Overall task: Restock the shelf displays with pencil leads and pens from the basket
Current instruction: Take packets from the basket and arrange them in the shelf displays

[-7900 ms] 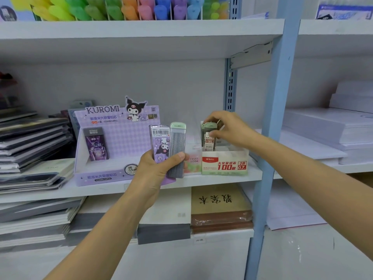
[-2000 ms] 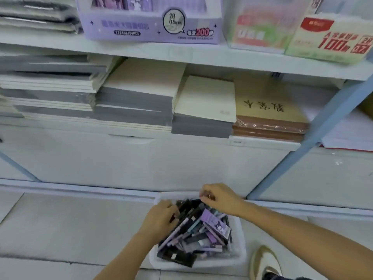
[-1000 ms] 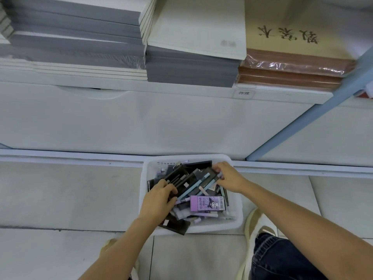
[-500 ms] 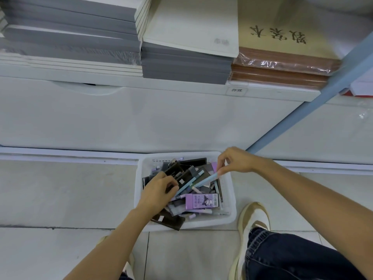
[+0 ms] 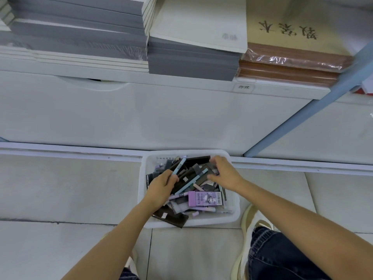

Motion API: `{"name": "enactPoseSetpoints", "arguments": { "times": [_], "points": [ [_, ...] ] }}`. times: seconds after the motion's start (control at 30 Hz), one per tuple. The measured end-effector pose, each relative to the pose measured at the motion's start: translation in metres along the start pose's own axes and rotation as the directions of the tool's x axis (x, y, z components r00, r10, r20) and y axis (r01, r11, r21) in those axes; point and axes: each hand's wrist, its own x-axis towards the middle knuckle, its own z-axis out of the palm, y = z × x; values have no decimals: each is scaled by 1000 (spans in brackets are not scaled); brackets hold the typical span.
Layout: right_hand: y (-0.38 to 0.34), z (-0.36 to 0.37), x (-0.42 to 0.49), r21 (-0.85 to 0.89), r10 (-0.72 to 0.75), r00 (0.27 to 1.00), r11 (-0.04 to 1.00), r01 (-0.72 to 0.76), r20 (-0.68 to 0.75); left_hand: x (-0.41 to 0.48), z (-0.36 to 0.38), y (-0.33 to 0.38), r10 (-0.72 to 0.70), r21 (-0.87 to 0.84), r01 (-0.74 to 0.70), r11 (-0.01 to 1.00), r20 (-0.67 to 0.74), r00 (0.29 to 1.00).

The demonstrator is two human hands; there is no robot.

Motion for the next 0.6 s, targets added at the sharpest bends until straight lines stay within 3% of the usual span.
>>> {"name": "enactPoseSetpoints", "arguments": {
  "times": [0.07,0.23,0.4,0.6],
  "points": [
    [6,19,-2,-62,-9,999,998,12,54,-1,3,-6,-13,-3,13,1000,8,1000],
    [1,35,17,49,-41,994,998,46,-102,0,4,-10,-26,-33,27,999,8,1000],
    [5,33,22,109,-74,996,991,78,-42,0,0,-16,-22,-34,22,999,24,999],
    [-6,-23,12,502,-179,981,856,119,73,0,-2,-4,73,-79,-76,994,-46,996]
  ]
}}
